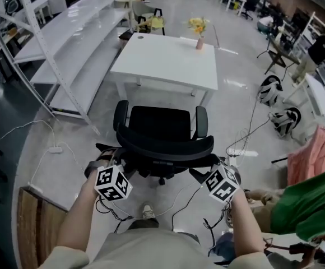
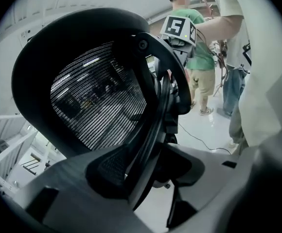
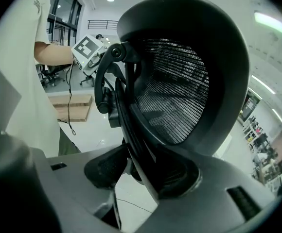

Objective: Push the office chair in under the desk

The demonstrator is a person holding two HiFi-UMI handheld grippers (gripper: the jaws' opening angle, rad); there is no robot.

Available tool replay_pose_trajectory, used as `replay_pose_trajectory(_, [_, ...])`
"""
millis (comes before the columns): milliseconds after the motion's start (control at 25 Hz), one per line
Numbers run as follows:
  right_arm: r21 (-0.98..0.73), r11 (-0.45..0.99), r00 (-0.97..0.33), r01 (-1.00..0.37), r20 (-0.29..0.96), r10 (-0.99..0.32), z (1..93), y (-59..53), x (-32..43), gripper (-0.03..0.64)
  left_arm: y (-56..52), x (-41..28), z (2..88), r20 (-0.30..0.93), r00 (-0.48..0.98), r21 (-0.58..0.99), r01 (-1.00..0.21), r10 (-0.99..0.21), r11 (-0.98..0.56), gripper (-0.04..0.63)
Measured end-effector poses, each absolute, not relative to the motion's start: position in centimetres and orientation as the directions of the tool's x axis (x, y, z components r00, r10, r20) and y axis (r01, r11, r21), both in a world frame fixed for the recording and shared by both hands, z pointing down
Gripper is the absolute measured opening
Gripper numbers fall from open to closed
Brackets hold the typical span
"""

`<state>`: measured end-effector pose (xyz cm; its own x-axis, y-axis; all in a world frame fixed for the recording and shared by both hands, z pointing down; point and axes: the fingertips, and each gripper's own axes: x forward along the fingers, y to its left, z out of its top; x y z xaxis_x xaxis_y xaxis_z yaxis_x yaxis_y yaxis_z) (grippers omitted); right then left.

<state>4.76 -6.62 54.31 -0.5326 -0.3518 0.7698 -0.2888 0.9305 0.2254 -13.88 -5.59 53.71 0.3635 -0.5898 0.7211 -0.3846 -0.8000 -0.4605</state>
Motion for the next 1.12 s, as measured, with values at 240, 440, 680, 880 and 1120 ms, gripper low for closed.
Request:
replay_pose_trajectory(240, [0.222, 0.924, -0.526, -0.31, 0.77, -0.361, 54.5, -10.1, 4.2, 0.192, -9.4, -14.5, 53.8, 0.705, 0.381, -0.48, -0.366, -0.598, -0.798, 0.221])
replay_pose_trajectory(440, [0.253, 0.91, -0.522, -0.33, 0.754, -0.399, 54.6, -13.4, 3.6, 0.195, -12.9, -15.1, 53.9, 0.698, 0.391, -0.489, -0.352, -0.6, -0.798, 0.221])
replay_pose_trajectory(680, [0.26, 0.91, -0.532, -0.322, 0.746, -0.401, 54.5, -17.0, 3.0, 0.195, -16.2, -15.7, 53.7, 0.699, 0.408, -0.468, -0.359, -0.587, -0.807, 0.219])
replay_pose_trajectory(880, [0.259, 0.914, -0.537, -0.314, 0.745, -0.396, 54.6, -19.9, 2.1, 0.195, -19.1, -16.6, 53.8, 0.675, 0.412, -0.495, -0.361, -0.612, -0.79, 0.221])
replay_pose_trajectory(1120, [0.304, 0.9, -0.535, -0.313, 0.726, -0.432, 54.6, -23.8, 0.5, 0.195, -23.0, -18.0, 53.9, 0.673, 0.41, -0.494, -0.37, -0.616, -0.787, 0.224])
